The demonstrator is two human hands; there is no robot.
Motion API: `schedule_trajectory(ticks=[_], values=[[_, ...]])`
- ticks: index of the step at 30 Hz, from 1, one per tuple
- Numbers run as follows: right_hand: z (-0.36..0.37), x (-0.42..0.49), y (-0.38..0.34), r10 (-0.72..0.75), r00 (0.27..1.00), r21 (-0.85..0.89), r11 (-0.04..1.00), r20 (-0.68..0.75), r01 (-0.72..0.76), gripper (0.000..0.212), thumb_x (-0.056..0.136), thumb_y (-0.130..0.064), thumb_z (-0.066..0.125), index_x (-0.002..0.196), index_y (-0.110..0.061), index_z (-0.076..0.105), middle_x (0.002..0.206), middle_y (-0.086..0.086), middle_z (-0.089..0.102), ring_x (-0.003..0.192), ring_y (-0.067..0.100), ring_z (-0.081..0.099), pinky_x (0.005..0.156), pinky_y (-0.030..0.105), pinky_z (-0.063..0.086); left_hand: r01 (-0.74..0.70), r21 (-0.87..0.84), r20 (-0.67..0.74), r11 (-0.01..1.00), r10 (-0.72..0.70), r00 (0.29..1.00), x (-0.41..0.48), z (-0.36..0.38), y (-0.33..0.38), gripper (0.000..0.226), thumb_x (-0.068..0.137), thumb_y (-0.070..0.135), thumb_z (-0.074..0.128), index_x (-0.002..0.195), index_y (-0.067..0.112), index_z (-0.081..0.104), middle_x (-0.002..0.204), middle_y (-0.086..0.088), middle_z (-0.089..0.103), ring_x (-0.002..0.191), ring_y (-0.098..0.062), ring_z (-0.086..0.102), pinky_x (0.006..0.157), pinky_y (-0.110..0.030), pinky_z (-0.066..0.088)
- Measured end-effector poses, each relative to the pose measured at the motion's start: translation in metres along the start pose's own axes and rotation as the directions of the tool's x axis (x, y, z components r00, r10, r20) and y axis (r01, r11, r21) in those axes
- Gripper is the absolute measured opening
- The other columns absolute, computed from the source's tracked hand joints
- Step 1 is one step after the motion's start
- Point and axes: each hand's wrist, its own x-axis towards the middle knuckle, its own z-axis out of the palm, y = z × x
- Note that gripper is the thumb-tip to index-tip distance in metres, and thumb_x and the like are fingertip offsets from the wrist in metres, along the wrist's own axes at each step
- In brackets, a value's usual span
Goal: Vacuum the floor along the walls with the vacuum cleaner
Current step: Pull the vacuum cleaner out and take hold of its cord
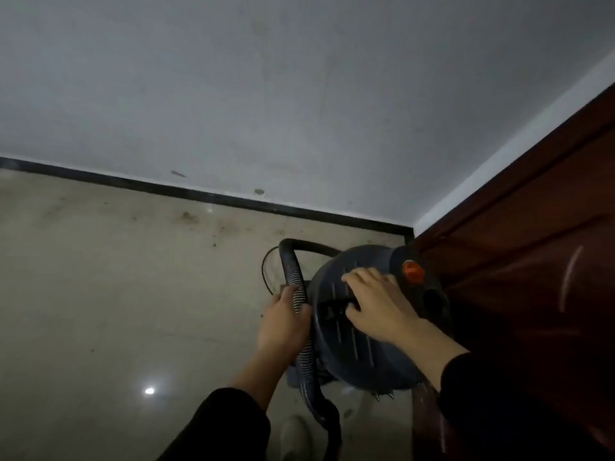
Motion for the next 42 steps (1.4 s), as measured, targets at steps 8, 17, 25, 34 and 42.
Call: schedule_trajectory(ticks=[8, 17, 25, 34, 42], values=[[0.065, 0.026, 0.053, 0.024, 0.993, -0.282, 0.959, 0.112, 0.009, 0.063, 0.096, -0.03, 0.052, 0.15, -0.013, 0.023, 0.162, 0.01, 0.006, 0.149, 0.026, 0.002, 0.119, 0.052, 0.003, -0.042, 0.035, 0.217, 0.998, 0.033, 0.976, 0.03, 0.063, -0.055, 0.082, 0.085, 0.063, 0.059, 0.152, 0.05, 0.013, 0.163, -0.006, -0.008, 0.15, -0.033, 0.002, 0.119, -0.046, 0.018], [0.099, 0.039, 0.071, -0.218, 0.961, -0.388, 0.911, -0.171, 0.138, 0.045, 0.061, -0.013, 0.08, 0.091, -0.012, 0.047, 0.083, 0.008, 0.056, 0.078, 0.028, 0.057, 0.086, 0.048, 0.051, -0.096, -0.019, 0.208, 0.995, 0.098, 0.973, 0.047, 0.073, -0.073, 0.093, 0.08, 0.062, 0.065, 0.155, 0.042, 0.013, 0.162, -0.004, -0.011, 0.15, -0.032, 0.003, 0.118, -0.044, 0.02], [0.095, 0.048, 0.041, -0.219, 0.965, -0.287, 0.942, -0.142, 0.172, 0.05, 0.054, -0.021, 0.09, 0.088, -0.017, 0.054, 0.083, 0.001, 0.055, 0.076, 0.024, 0.056, 0.069, 0.042, 0.05, -0.098, -0.064, 0.167, 0.993, 0.108, 0.98, 0.048, 0.059, -0.103, 0.095, 0.078, 0.067, 0.064, 0.154, 0.044, 0.011, 0.162, 0.001, -0.007, 0.149, -0.03, 0.009, 0.118, -0.049, 0.026], [0.101, 0.082, -0.054, -0.364, 0.92, -0.302, 0.902, -0.148, 0.308, 0.057, 0.053, -0.022, 0.088, 0.09, -0.021, 0.044, 0.082, -0.001, 0.053, 0.077, 0.022, 0.053, 0.07, 0.041, 0.048, -0.047, -0.121, 0.07, 0.992, 0.056, 0.996, 0.04, -0.012, -0.178, 0.1, 0.066, 0.08, 0.058, 0.152, 0.047, 0.017, 0.161, 0.006, 0.002, 0.148, -0.027, 0.016, 0.115, -0.052, 0.031], [0.098, 0.13, -0.156, -0.532, 0.836, -0.346, 0.816, -0.137, 0.463, 0.052, 0.051, -0.019, 0.085, 0.086, -0.024, 0.046, 0.08, -0.004, 0.05, 0.076, 0.019, 0.05, 0.071, 0.038, 0.047, 0.022, -0.255, -0.09, 0.967, -0.046, 0.995, 0.023, -0.083, -0.237, 0.103, 0.064, 0.08, 0.06, 0.153, 0.044, 0.021, 0.162, 0.003, 0.003, 0.148, -0.023, 0.019, 0.116, -0.044, 0.031]])
